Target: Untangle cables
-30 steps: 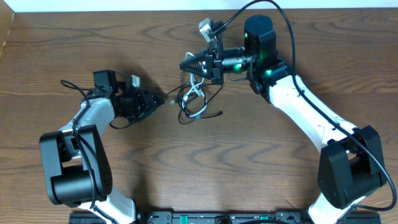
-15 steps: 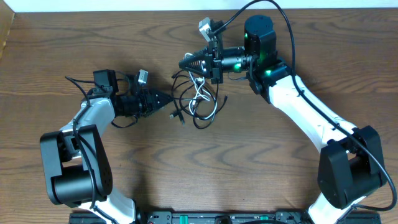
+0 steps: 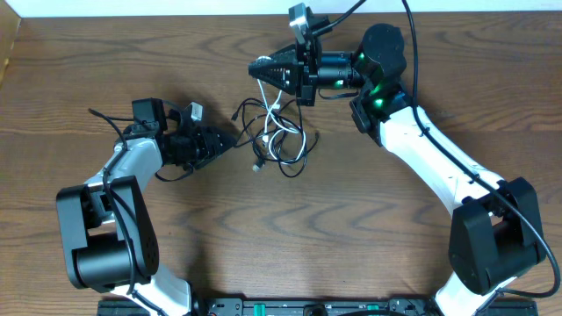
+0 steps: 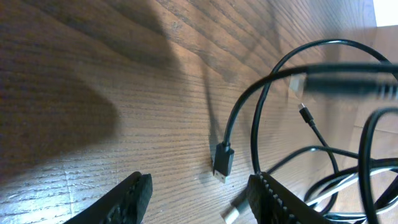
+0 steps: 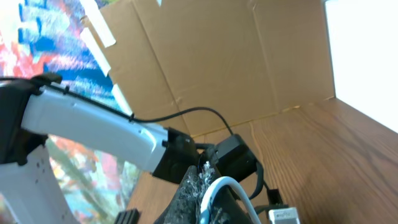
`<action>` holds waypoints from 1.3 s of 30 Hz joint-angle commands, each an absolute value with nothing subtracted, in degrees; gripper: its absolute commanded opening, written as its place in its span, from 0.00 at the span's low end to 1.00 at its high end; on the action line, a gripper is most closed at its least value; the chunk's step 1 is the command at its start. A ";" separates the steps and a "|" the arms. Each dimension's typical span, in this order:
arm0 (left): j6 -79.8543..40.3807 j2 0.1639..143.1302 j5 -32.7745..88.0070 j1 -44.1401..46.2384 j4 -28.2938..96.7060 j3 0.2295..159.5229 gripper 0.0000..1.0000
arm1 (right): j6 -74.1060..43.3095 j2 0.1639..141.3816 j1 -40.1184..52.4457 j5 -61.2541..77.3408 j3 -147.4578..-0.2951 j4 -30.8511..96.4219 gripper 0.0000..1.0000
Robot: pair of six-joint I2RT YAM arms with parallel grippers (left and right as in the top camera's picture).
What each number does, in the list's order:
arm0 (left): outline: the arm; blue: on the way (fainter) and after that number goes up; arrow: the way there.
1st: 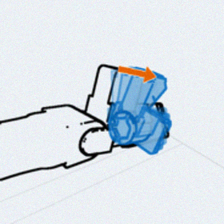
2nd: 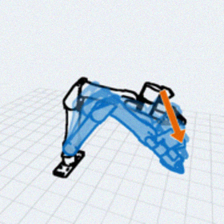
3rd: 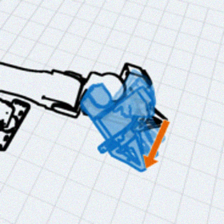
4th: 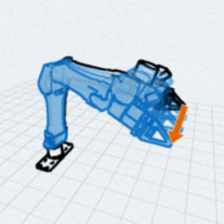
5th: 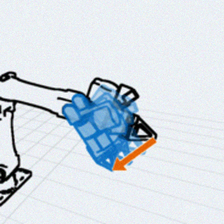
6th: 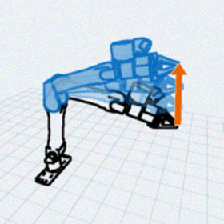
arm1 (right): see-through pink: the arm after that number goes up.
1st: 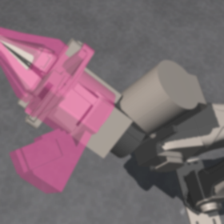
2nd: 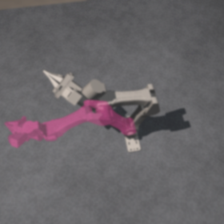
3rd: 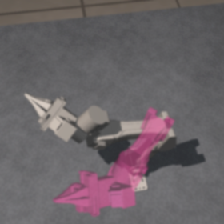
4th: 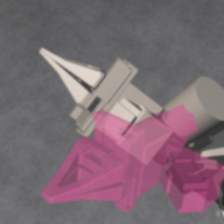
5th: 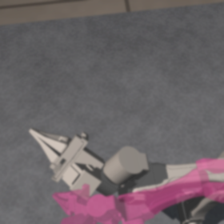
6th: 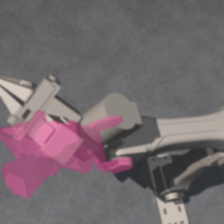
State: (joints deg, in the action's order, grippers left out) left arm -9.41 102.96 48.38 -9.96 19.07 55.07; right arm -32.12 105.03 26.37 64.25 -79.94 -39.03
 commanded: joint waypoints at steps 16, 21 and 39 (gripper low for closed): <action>-2.57 102.96 64.90 -9.93 17.82 55.79 0.65 | -32.49 103.50 27.42 55.29 -80.18 -35.09 0.01; -2.57 102.96 64.49 -9.93 17.41 55.79 0.65 | -32.03 103.50 27.42 59.31 -80.18 -33.30 0.01; -3.68 102.96 59.31 -9.93 17.41 55.79 0.66 | -28.03 103.53 27.64 77.12 -80.18 -21.04 0.01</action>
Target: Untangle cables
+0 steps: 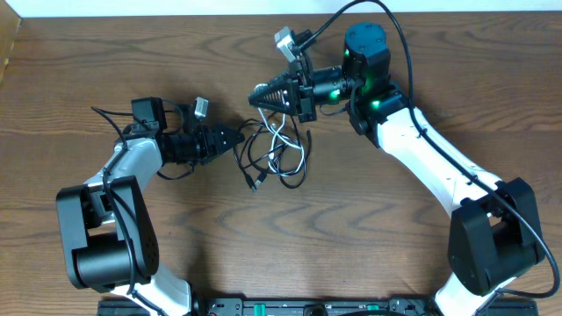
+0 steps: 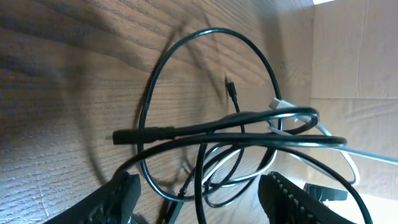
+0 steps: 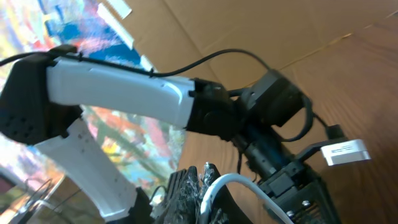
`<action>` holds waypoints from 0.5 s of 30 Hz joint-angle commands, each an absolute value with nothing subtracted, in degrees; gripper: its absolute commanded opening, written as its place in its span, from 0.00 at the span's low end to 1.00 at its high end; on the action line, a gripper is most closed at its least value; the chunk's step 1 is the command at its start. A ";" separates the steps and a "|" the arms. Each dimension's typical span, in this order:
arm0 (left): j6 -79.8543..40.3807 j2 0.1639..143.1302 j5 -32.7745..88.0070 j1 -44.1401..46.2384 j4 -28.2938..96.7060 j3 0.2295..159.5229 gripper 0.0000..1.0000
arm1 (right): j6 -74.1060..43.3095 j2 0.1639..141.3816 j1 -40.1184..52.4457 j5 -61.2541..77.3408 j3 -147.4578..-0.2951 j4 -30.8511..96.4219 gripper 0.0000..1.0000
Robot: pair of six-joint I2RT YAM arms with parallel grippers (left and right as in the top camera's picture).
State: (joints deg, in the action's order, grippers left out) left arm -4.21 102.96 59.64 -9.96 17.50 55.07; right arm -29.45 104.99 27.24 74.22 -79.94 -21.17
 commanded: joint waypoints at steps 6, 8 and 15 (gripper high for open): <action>-3.70 102.96 59.35 -9.93 17.69 55.79 0.66 | -28.01 103.50 27.83 75.09 -80.18 -20.99 0.01; -4.10 102.96 59.35 -9.91 17.93 55.75 0.66 | -28.01 103.50 27.62 72.82 -80.18 -21.02 0.01; -5.19 102.96 59.53 -9.04 18.22 55.75 0.66 | -28.01 103.53 27.53 67.00 -80.18 -21.10 0.01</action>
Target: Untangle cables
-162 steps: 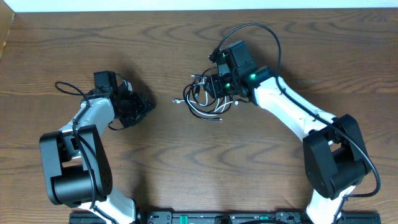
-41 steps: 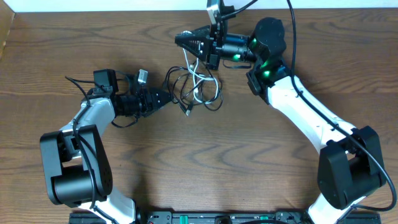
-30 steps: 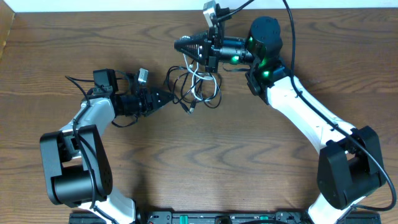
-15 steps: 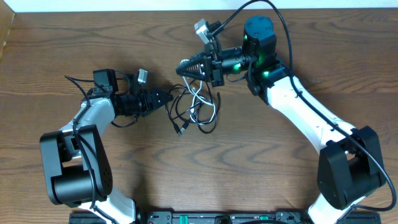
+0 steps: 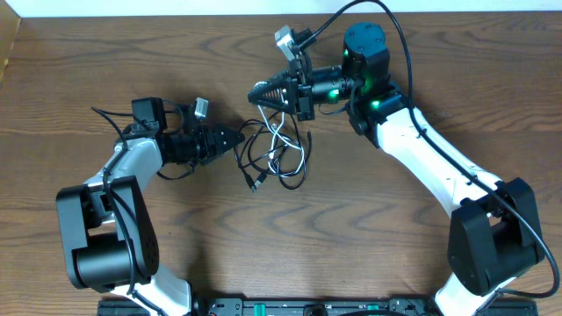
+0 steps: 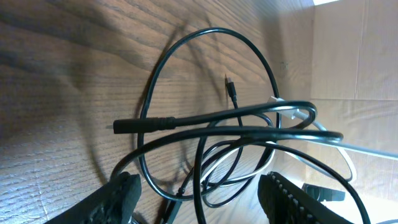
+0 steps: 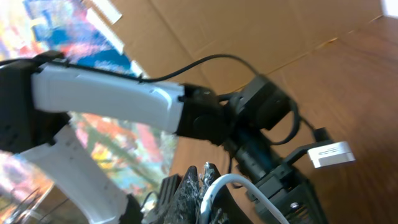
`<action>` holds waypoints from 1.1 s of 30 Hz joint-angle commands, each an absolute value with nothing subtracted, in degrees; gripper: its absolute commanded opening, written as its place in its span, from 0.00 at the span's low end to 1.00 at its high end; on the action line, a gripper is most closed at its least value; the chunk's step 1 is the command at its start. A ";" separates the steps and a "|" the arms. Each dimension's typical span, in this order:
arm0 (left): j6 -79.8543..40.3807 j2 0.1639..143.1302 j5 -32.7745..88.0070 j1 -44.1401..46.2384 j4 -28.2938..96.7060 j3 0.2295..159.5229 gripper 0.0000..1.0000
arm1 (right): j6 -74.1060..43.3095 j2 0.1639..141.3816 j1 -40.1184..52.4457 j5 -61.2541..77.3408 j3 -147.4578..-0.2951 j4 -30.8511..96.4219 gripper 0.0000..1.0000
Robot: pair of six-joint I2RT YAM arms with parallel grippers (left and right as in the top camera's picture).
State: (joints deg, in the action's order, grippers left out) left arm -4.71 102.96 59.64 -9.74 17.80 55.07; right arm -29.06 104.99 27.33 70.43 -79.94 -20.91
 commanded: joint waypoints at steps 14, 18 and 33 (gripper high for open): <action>-6.28 102.96 59.48 -5.37 18.98 55.75 0.60 | -28.01 103.50 27.42 62.33 -80.18 -22.96 0.01; -6.31 102.96 59.51 -4.91 18.98 55.75 0.60 | -28.03 103.50 27.42 61.60 -80.18 -22.94 0.01; -7.60 102.96 59.29 -0.86 17.85 55.75 0.60 | -28.25 103.50 27.42 57.76 -80.18 -22.96 0.01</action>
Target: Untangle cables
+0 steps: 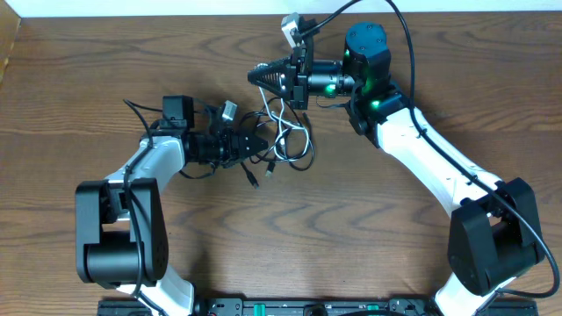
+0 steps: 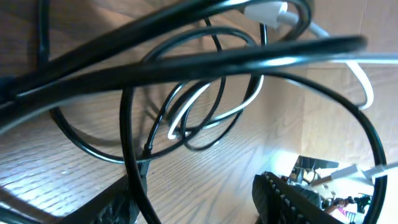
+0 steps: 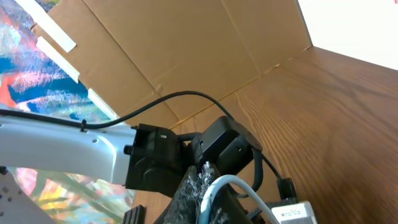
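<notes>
A tangle of black and white cables (image 1: 285, 145) lies mid-table. My right gripper (image 1: 253, 76) hangs above its far side, shut on a white cable (image 3: 214, 186) that drops into the heap (image 1: 279, 110). In the right wrist view that cable arches out between the shut fingers (image 3: 193, 193). My left gripper (image 1: 256, 146) reaches into the tangle's left edge and is open. In the left wrist view black loops (image 2: 186, 62) and a white loop (image 2: 205, 106) fill the frame, and one black strand (image 2: 134, 180) runs down beside the left finger (image 2: 115, 208).
The brown wooden table (image 1: 351, 237) carries nothing else near the cables. A loose black plug end (image 1: 254, 180) sticks out at the heap's lower left. Cardboard panels (image 3: 186, 56) stand beyond the left side of the table.
My left arm has moved right, so its open gripper is now inside the tangle's left edge rather than beside it. The right gripper has risen toward the far edge with the white cable.
At first my left gripper stood open just left of the heap while the right held the white cable above it. The right then sat lower and nearer, with the heap shifted slightly left. Now the left is among the loops and the right is farther back.
</notes>
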`<action>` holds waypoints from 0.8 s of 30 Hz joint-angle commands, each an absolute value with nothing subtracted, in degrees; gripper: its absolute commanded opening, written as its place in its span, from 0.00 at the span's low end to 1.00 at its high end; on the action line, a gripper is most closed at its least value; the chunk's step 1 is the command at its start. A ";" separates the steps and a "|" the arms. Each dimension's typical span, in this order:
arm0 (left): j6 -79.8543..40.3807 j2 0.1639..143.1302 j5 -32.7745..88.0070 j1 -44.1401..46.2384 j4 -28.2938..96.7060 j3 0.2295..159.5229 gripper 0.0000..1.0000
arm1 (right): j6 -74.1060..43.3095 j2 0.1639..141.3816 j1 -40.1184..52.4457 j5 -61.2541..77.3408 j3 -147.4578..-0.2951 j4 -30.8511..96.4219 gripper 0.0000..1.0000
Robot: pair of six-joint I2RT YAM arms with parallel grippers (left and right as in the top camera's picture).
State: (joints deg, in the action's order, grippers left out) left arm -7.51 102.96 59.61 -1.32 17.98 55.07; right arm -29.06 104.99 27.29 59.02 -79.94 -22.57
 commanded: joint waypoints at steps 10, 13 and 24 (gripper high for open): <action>-11.84 102.98 52.42 -0.16 17.91 55.57 0.60 | -28.71 103.50 27.42 56.88 -80.18 -23.38 0.01; -13.45 102.98 49.82 0.84 17.87 55.46 0.60 | -28.71 103.50 27.42 56.90 -80.18 -23.35 0.01; -13.45 102.98 49.82 3.07 16.12 55.46 0.22 | -29.32 103.50 27.42 56.93 -80.18 -23.31 0.01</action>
State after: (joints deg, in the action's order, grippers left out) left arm -13.56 102.96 50.52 3.14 16.23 55.07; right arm -29.12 104.99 27.29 57.14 -79.94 -23.03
